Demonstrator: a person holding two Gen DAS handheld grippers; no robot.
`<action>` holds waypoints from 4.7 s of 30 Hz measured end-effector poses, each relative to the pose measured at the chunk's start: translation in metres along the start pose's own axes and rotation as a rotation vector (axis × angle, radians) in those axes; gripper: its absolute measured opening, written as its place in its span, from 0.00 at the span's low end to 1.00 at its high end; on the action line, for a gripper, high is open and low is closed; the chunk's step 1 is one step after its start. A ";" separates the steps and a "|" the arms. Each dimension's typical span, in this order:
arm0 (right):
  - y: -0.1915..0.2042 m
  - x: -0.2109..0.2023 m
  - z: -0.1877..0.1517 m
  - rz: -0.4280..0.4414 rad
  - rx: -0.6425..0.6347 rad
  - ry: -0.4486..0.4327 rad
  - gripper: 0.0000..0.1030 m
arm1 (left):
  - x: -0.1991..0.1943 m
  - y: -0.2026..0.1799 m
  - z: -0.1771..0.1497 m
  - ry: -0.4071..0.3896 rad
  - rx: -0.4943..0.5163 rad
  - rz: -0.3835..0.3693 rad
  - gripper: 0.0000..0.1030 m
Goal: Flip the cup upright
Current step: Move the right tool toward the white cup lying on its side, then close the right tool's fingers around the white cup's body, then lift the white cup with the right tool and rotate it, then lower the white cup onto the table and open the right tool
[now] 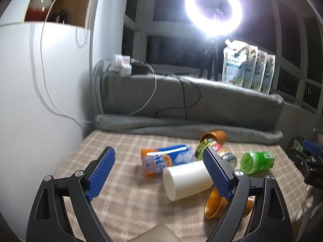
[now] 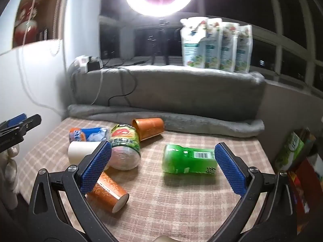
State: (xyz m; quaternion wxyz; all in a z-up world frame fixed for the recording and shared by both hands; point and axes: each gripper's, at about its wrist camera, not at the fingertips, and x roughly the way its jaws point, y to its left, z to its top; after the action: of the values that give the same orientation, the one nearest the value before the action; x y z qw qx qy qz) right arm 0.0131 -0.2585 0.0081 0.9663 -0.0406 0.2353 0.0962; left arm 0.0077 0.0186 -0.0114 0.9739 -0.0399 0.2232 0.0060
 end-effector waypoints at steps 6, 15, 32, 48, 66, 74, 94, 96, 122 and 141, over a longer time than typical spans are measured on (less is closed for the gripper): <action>0.034 0.017 0.010 0.162 -0.209 0.053 1.00 | 0.004 0.015 -0.016 0.055 -0.022 0.013 0.86; 0.109 0.064 0.018 0.394 -0.627 0.226 1.00 | 0.001 0.046 -0.028 0.091 -0.077 0.065 0.86; 0.204 0.152 -0.001 0.612 -1.212 0.545 0.94 | -0.003 0.104 -0.034 0.105 -0.195 0.149 0.86; 0.220 0.185 -0.030 0.522 -1.353 0.565 0.79 | -0.005 0.105 -0.039 0.102 -0.211 0.156 0.86; 0.205 0.128 0.046 0.541 -1.000 0.355 0.77 | -0.020 0.090 -0.032 0.069 -0.175 0.136 0.86; 0.141 0.074 0.057 0.492 -0.761 0.288 0.77 | -0.023 0.062 -0.028 0.063 -0.123 0.056 0.86; -0.044 0.026 -0.037 0.521 -0.030 0.624 0.77 | -0.017 -0.044 -0.036 0.103 0.043 -0.184 0.86; -0.051 0.032 -0.045 0.538 0.022 0.661 0.77 | -0.016 -0.051 -0.037 0.109 0.056 -0.195 0.86; -0.093 0.110 -0.069 0.497 0.353 0.756 0.77 | 0.005 -0.100 -0.034 0.147 0.129 -0.251 0.86; -0.118 0.010 -0.056 0.287 0.285 0.382 0.82 | 0.027 -0.151 -0.043 0.369 0.084 -0.446 0.86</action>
State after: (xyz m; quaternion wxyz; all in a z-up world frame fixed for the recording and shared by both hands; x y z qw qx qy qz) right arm 0.0208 -0.3796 -0.0425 0.8769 0.1122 0.4276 0.1887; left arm 0.0175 -0.1356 -0.0503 0.8950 -0.0481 0.3823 -0.2246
